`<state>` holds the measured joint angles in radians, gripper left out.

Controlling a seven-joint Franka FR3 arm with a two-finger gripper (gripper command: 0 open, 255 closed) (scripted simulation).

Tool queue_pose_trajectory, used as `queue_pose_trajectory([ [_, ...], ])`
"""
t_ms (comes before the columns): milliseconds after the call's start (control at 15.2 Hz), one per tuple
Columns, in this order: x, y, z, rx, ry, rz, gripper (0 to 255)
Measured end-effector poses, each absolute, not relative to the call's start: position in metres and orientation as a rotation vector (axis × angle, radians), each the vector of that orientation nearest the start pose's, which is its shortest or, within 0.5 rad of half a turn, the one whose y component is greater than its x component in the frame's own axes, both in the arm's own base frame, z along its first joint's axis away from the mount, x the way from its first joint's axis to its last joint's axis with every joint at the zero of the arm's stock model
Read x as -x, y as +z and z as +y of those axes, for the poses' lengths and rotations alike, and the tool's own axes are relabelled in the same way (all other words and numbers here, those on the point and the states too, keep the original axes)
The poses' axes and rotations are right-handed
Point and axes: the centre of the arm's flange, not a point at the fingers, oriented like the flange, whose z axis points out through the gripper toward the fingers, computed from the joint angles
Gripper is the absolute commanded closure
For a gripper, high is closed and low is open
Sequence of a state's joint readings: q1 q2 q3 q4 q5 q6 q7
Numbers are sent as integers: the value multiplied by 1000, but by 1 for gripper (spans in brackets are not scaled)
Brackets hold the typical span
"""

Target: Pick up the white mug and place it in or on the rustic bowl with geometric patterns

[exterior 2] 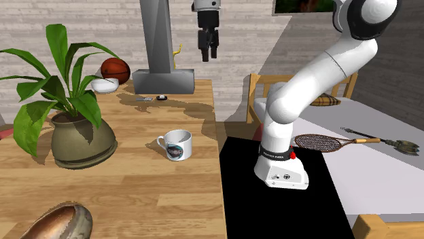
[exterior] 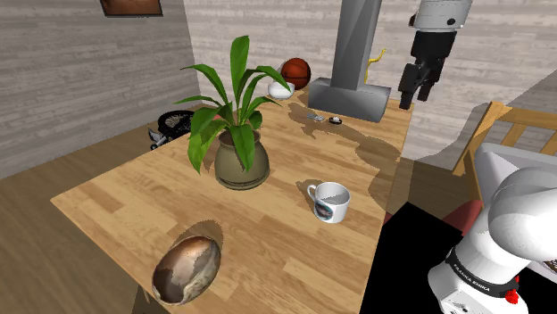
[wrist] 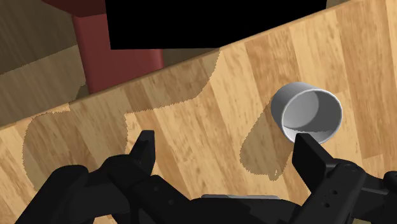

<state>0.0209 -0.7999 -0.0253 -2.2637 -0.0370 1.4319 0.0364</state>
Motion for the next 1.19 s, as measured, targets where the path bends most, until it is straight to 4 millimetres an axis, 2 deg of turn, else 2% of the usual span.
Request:
queue_pose_trajectory([
  [132,-291,619,-6,3158,51,60,0],
  [462,-304,573,17,3143,55,72,0],
  [792,-323,509,45,3124,61,86,0],
  [1122,-338,456,66,3107,64,100,0],
  [1188,-347,445,72,3103,65,102,0],
])
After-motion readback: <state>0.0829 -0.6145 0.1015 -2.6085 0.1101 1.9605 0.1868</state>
